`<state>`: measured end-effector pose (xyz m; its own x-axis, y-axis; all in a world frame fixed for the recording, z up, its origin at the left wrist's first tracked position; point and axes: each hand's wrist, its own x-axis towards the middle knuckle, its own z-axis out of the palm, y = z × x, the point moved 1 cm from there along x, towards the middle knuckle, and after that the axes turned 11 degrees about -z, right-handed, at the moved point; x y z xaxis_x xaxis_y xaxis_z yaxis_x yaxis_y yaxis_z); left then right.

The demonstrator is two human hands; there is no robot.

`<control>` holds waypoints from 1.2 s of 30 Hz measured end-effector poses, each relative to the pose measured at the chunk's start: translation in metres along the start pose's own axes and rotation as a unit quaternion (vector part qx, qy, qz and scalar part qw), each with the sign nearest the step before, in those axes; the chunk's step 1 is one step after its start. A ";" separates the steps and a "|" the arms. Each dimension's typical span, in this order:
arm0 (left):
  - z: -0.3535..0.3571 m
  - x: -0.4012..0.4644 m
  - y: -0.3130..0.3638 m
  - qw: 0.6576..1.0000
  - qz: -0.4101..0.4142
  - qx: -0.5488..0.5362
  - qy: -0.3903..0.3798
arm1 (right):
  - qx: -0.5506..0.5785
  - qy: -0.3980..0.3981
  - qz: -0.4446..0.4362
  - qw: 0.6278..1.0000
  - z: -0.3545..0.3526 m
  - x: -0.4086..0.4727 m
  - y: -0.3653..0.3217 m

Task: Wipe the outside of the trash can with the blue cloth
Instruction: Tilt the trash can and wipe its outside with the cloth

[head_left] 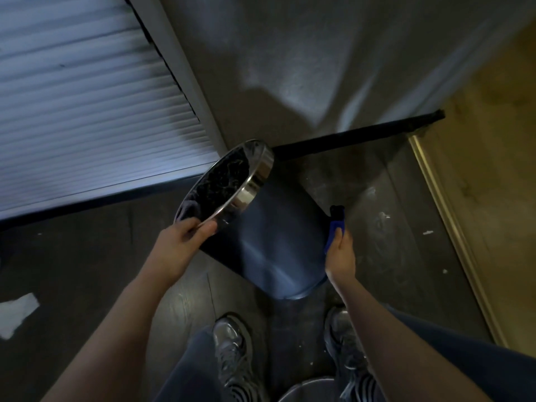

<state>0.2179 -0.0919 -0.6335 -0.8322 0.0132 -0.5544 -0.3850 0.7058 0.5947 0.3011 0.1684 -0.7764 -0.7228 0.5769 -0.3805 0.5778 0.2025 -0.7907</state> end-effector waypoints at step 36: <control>0.024 0.036 0.042 0.955 -0.156 -0.233 0.094 | -0.104 0.111 -0.099 0.983 0.061 -0.031 -0.102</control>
<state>0.1817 -0.0448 -0.6426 -0.6887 -0.3048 -0.6579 -0.7247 0.2623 0.6372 0.2412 0.0813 -0.7133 -0.7418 0.6637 -0.0965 0.5161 0.4730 -0.7141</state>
